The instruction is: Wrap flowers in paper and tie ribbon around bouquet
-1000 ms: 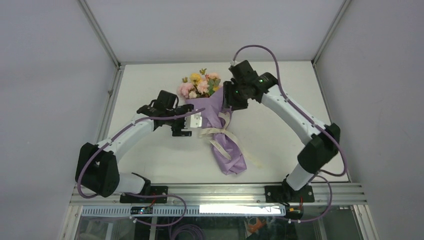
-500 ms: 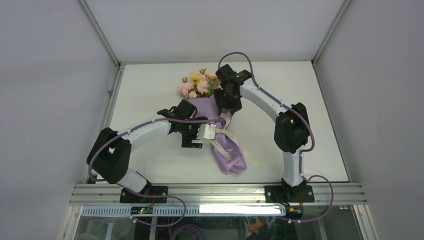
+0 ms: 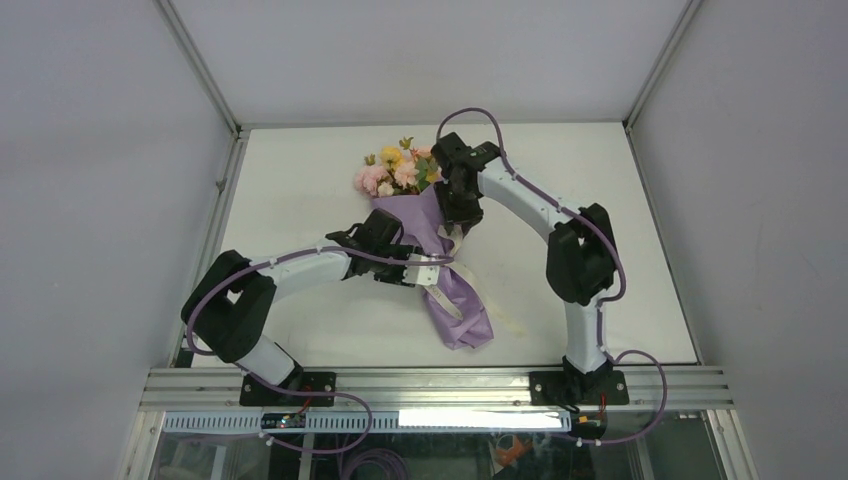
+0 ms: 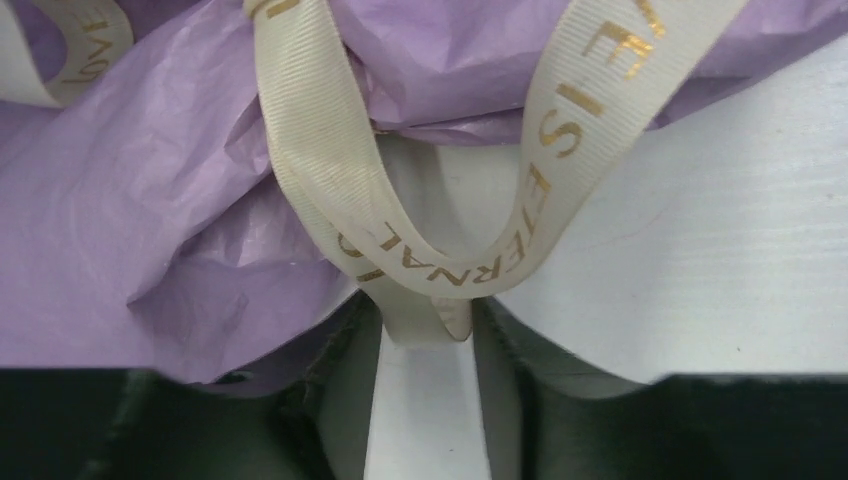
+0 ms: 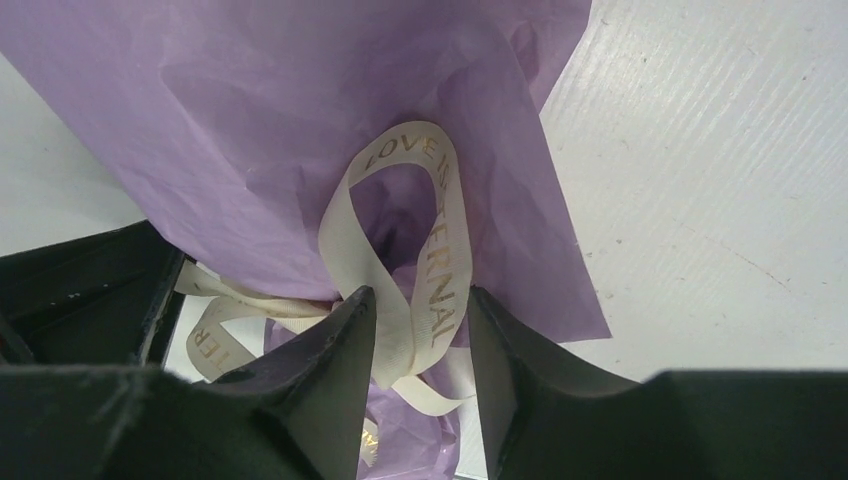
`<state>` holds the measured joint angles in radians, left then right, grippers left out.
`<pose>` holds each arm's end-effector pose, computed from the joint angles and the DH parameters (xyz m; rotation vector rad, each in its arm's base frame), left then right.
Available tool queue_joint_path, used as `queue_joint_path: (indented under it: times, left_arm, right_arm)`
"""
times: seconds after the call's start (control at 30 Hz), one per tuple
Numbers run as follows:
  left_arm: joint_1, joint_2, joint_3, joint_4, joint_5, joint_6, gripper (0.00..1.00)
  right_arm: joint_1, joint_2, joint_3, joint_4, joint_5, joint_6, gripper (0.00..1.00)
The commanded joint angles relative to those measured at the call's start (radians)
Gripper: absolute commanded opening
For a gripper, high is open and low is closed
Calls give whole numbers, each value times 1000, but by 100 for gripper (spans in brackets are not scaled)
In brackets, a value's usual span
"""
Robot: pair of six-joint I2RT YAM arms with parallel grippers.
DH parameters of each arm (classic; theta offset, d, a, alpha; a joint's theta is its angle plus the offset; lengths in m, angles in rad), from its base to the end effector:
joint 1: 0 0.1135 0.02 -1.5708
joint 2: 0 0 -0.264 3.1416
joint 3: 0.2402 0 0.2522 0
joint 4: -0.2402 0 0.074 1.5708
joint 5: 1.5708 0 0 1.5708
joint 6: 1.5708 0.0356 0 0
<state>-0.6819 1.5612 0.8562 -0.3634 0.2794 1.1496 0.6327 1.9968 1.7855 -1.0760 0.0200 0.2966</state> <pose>0.2229 -0.1936 0.1696 2.1059 1.5002 -0.1998 0.3325 0.2430 0.2560 -0.4768 2.8352 0.1581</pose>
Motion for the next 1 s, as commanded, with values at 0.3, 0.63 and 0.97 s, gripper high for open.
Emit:
queue_joint_path:
  times: [0.3, 0.63, 0.97]
  left_arm:
    - [-14, -31, 14, 65, -98, -13, 0]
    - [82, -85, 17, -184, -192, 91, 0]
    - [186, -86, -6, -263, -218, 163, 0]
  right_arm:
    - [-27, -15, -58, 88, 18, 15, 0]
    - [-137, -210, -358, 294, -82, 104, 0]
    - [-175, -241, -486, 352, -102, 134, 0]
